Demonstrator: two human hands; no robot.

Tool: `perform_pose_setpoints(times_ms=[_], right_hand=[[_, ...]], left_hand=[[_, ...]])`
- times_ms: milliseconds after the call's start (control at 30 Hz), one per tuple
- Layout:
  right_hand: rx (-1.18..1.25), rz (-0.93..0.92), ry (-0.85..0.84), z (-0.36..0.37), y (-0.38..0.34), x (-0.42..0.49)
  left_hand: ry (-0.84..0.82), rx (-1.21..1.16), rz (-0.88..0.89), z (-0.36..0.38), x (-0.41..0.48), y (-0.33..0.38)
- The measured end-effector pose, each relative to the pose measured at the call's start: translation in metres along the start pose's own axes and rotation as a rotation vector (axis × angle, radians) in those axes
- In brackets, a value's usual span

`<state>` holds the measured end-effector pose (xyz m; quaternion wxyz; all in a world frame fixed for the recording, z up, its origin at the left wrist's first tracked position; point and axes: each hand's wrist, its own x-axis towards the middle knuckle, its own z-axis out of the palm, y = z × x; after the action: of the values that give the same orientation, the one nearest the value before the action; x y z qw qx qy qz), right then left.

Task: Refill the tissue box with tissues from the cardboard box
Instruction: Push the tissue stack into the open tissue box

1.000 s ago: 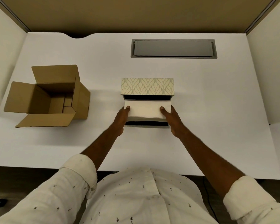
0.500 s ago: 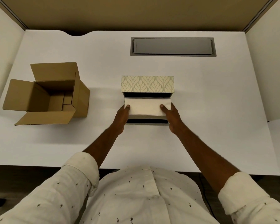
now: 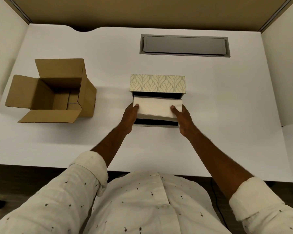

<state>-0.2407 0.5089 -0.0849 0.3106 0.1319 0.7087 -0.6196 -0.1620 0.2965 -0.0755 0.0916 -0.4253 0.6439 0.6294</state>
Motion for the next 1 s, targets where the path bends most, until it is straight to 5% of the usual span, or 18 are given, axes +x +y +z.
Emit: perform_pose_setpoints(times_ms=[1000], right_hand=[[-0.084,-0.041,-0.05,-0.004,-0.01,0.002]], left_hand=[[-0.011,-0.048,-0.01,-0.002,-0.002,-0.005]])
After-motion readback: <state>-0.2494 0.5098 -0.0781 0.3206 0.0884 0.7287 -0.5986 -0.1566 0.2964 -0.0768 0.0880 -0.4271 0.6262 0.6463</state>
